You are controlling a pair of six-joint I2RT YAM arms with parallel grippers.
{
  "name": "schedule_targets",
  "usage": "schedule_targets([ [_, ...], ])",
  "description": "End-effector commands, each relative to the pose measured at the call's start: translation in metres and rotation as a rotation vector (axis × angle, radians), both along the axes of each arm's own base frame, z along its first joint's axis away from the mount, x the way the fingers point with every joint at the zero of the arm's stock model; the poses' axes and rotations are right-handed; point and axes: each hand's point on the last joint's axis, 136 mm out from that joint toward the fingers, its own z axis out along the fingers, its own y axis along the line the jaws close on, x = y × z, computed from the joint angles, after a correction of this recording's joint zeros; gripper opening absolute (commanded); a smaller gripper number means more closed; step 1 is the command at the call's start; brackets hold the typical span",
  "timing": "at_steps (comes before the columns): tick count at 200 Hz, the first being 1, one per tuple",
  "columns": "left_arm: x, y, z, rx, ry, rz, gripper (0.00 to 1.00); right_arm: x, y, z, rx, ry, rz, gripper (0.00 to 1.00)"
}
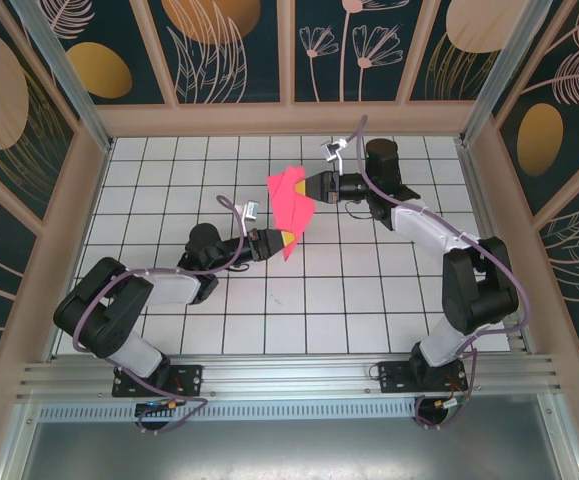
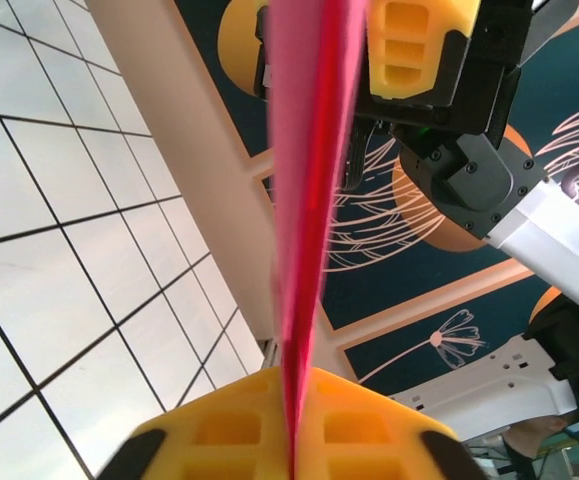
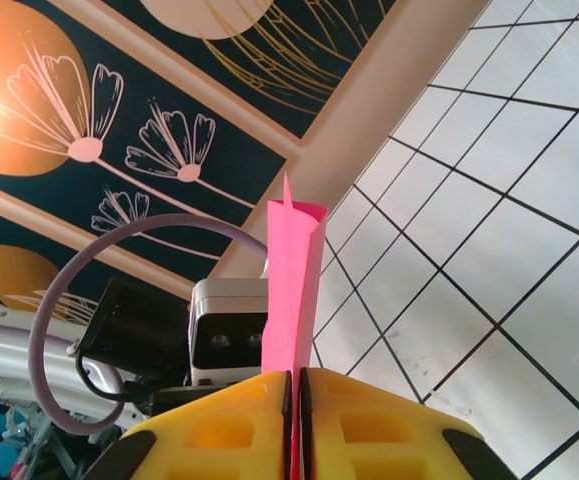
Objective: Fold a paper plane with a square sheet of paper (pick it up from the middle)
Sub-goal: Turn over the paper at the center of the table.
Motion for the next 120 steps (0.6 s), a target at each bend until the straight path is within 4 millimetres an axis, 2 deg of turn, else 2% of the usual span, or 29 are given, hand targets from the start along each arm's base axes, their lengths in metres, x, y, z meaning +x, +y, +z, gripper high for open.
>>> schedule_targets([
  [1, 0.002, 0.003, 0.016, -0.013, -0.067, 0.017, 0.0, 0.007, 0.0, 0.012, 0.002, -0.051, -0.01, 0.17],
  [28, 0.003, 0.004, 0.023, -0.017, -0.087, 0.028, 0.0, 0.014, -0.007, 0.011, -0.026, -0.034, -0.065, 0.31],
  [58, 0.005, 0.003, 0.027, -0.012, -0.101, 0.036, 0.0, 0.018, -0.026, 0.008, -0.04, -0.002, -0.164, 0.44],
  [82, 0.009, 0.002, 0.031, -0.02, -0.1, 0.04, 0.0, -0.001, -0.028, 0.006, -0.021, 0.013, -0.13, 0.54],
  [120, 0.009, 0.001, 0.034, -0.044, -0.086, 0.034, 0.0, -0.023, -0.023, 0.001, -0.007, -0.001, -0.091, 0.57],
])
